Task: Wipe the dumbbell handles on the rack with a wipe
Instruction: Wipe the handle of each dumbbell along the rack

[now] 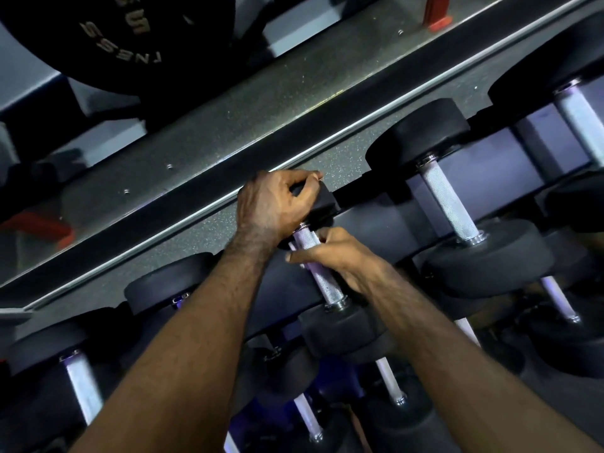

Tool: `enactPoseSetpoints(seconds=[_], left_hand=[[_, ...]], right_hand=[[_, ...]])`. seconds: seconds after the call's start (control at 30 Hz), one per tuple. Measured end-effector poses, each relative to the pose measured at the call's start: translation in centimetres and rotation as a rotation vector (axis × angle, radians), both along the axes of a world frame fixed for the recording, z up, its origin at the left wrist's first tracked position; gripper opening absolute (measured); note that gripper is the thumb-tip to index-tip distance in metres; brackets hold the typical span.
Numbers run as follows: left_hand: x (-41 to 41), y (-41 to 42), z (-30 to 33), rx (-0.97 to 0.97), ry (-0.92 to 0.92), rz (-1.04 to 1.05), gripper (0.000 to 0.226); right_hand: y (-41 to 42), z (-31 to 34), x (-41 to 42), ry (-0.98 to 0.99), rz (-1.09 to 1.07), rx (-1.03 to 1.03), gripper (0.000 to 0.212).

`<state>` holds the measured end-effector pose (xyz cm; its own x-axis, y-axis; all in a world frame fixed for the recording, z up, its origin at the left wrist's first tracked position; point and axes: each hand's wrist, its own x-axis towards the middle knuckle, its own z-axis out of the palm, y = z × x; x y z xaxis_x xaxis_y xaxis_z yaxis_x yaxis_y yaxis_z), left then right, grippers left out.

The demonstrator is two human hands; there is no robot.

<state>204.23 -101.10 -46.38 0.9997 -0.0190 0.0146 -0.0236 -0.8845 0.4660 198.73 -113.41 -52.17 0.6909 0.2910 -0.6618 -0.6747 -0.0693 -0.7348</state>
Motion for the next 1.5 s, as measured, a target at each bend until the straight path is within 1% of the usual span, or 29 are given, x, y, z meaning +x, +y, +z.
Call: enactPoseSetpoints(seconds=[0.1, 0.17, 0.27, 0.33, 0.37, 0.47, 0.6, 0.67, 0.7, 0.8, 0.83, 0.93, 1.03, 1.13, 1.17, 1.23, 1.33, 1.37, 1.43, 1.5], left_hand=[[0.0, 0.0, 0.2, 0.005, 0.014, 0.013, 0.046], [-0.1, 0.0, 0.1, 0.006, 0.022, 0.015, 0.046], [0.0, -0.1, 0.1, 0.005, 0.043, 0.03, 0.048], [0.1, -0.1, 0.1, 0.004, 0.043, 0.034, 0.048], [0.1, -0.1, 0.3, 0.002, 0.044, 0.034, 0.047], [-0.1, -0.2, 0.3, -0.003, 0.048, 0.041, 0.047], [0.0, -0.2, 0.2, -0.002, 0.046, 0.032, 0.048], [-0.1, -0.1, 0.2, 0.008, 0.04, 0.032, 0.048], [0.0, -0.1, 0.2, 0.011, 0.038, 0.03, 0.049], [0.0, 0.0, 0.1, -0.002, 0.032, 0.028, 0.049], [0.0, 0.0, 0.1, 0.0, 0.029, 0.025, 0.048], [0.0, -0.1, 0.0, 0.003, 0.033, 0.02, 0.048], [0.1, 0.1, 0.0, 0.002, 0.024, 0.018, 0.051], [0.0, 0.0, 0.2, -0.01, 0.016, 0.013, 0.049], [0.0, 0.0, 0.2, -0.008, 0.01, 0.018, 0.048], [0.0, 0.0, 0.2, 0.011, 0.012, 0.019, 0.046], [0.0, -0.1, 0.0, 0.009, 0.02, 0.013, 0.044], [0.0, -0.1, 0.0, 0.004, 0.019, 0.013, 0.044], [0.0, 0.0, 0.0, -0.003, 0.017, 0.011, 0.044], [0.0, 0.1, 0.0, -0.016, 0.015, 0.011, 0.043]], right_hand=[[0.7, -0.6, -1.5, 0.054, 0.06, 0.004, 0.033], [0.9, -0.9, -1.5, 0.07, 0.035, -0.01, 0.027], [2.0, -0.7, 0.5, 0.004, -0.062, -0.039, 0.016], [2.0, -0.8, 0.7, -0.032, -0.056, -0.06, 0.015], [1.5, -0.5, 0.1, -0.036, -0.034, -0.073, 0.007], [0.0, -0.4, -1.9, 0.015, 0.039, -0.009, 0.008], [1.1, -0.2, 0.5, -0.069, -0.039, -0.05, 0.005], [1.4, -0.5, 0.9, -0.07, -0.063, -0.012, 0.011], [0.9, -0.5, 0.3, -0.052, -0.04, 0.003, 0.012], [-1.1, -0.6, -1.9, 0.007, 0.121, -0.014, 0.01], [-1.4, -0.9, -2.0, 0.015, 0.129, -0.036, 0.013], [-0.3, -0.9, 0.4, -0.055, 0.038, -0.126, 0.024], [0.3, -1.2, 1.7, -0.125, 0.005, -0.202, 0.027], [-1.5, -2.2, -1.0, -0.126, 0.17, -0.271, 0.03], [-2.1, -2.4, -1.8, -0.112, 0.226, -0.268, 0.033], [-2.5, -2.3, -1.8, -0.095, 0.237, -0.232, 0.037], [-1.5, -1.5, 1.0, -0.143, 0.155, -0.187, 0.025], [-1.1, -1.5, 1.7, -0.166, 0.126, -0.176, 0.024], [-1.1, -1.7, 1.4, -0.174, 0.125, -0.177, 0.028], [-2.3, -2.4, -0.8, -0.165, 0.206, -0.218, 0.033]])
